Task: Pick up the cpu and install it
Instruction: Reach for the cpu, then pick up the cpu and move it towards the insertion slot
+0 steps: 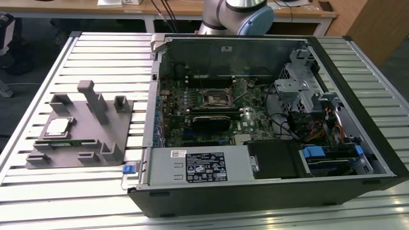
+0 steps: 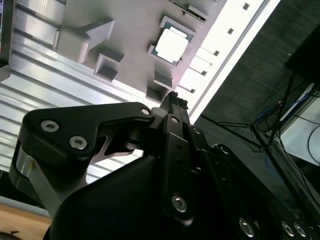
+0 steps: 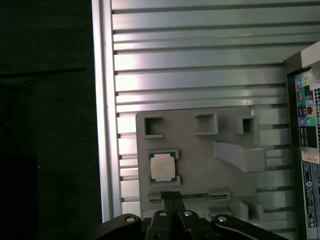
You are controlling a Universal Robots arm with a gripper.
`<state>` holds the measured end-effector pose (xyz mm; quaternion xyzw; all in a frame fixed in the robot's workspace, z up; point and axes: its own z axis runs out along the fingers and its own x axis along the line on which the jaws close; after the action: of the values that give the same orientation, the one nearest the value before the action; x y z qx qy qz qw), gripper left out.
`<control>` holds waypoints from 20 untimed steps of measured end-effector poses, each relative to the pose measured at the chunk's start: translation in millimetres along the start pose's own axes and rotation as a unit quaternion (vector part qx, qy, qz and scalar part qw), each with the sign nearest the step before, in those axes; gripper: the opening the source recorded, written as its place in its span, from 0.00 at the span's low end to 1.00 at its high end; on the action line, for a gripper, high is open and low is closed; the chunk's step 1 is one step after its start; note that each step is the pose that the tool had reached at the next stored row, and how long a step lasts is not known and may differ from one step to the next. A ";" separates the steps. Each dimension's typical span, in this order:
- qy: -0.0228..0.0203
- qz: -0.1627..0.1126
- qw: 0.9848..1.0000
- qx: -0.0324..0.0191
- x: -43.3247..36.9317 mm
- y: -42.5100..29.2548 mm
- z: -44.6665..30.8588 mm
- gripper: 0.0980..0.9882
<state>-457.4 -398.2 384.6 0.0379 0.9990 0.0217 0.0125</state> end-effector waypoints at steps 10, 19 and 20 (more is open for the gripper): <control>0.002 0.000 1.000 0.000 8.6 -0.8 2.5 0.01; 0.002 0.000 1.000 -0.002 8.8 -1.3 8.9 0.01; 0.002 0.000 1.000 -0.003 8.8 -1.4 9.5 0.01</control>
<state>-466.1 -398.5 374.8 0.0380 0.9989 0.0246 0.0104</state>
